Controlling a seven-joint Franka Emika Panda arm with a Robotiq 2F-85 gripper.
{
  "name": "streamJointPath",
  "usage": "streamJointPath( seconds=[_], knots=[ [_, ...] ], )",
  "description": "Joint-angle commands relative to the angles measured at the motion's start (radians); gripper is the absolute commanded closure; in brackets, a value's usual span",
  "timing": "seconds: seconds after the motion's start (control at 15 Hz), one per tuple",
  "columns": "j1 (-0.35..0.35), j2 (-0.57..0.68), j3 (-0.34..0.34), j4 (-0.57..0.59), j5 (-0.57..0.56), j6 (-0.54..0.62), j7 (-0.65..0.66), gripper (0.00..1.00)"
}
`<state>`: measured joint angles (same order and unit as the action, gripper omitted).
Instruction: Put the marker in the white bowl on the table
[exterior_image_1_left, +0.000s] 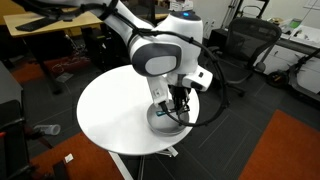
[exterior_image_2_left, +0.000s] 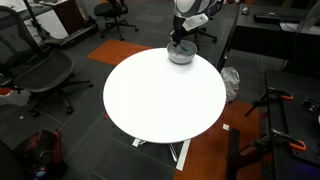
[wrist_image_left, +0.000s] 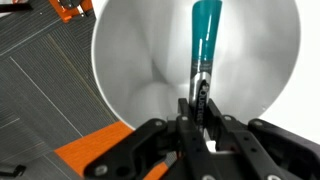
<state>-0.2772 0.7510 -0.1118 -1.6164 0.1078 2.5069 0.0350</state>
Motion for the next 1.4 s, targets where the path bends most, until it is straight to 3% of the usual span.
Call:
streamJointPath(
  seconds=[0.0, 0.67, 1.33],
  knots=[
    [0.014, -0.18, 0.004, -0.15, 0.016, 0.016, -0.009, 0.95],
    [0.125, -0.439, 0.021, -0.34, -0.012, 0.005, -0.008, 0.95],
    [0.239, -0.46, 0.116, -0.433, -0.002, 0.014, -0.021, 0.95]
  ],
)
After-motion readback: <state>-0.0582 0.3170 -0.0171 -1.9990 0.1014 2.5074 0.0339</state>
